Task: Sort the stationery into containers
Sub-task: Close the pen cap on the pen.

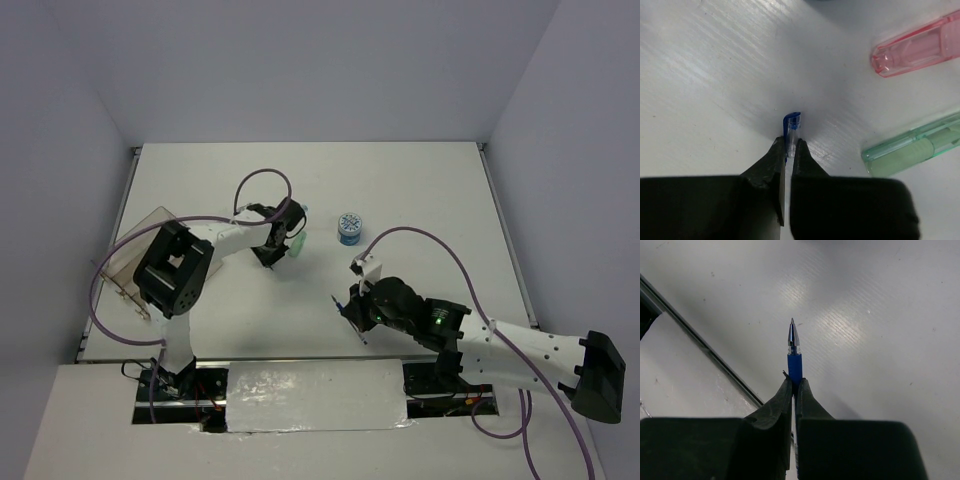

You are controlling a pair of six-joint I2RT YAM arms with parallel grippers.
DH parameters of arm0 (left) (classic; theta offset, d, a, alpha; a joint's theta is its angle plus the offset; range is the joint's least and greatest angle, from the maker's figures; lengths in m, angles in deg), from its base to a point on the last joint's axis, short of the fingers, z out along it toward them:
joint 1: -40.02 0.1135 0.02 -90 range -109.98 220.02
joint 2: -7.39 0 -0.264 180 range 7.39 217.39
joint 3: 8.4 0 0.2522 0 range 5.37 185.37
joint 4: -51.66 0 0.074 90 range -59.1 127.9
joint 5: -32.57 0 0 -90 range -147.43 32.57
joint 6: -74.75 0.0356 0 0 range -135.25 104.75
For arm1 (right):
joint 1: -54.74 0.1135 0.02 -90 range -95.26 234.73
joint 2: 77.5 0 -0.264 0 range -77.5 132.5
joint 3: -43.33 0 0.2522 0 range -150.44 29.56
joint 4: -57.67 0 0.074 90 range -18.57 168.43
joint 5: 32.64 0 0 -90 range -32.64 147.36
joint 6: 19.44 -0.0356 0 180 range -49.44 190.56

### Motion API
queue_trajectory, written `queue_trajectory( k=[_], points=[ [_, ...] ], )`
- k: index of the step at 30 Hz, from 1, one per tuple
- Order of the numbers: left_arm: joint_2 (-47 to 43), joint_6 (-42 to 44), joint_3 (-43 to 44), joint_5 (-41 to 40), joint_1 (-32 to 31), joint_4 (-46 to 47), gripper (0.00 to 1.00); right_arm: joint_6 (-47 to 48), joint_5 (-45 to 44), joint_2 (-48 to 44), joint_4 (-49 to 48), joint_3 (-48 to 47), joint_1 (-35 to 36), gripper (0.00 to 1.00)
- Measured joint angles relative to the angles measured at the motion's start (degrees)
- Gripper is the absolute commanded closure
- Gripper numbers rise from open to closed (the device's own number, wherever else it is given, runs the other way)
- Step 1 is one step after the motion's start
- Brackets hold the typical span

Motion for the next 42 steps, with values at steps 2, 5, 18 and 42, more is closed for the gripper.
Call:
queue_trajectory(
  k=[2,5,18,42],
  points=[
    [-0.57,0.22,-0.76,0.0,-0.02,0.96,1.0,0.02,0.5,0.0,-0.28,0.02,0.0,1.0],
    [-1.97,0.46,-2.73,0.15,0.02,2.86,1.0,0.02,1.66,0.0,-1.9,0.59,0.0,1.0],
    [-23.04,10.05,-20.74,6.08,-4.61,15.21,1.0,-7.04,4.7,8.35,-13.86,3.8,0.0,1.0],
    [-49.48,9.38,-27.8,2.78,-19.12,22.38,1.0,-21.03,0.39,14.47,-35.91,1.84,3.82,1.0]
  ],
)
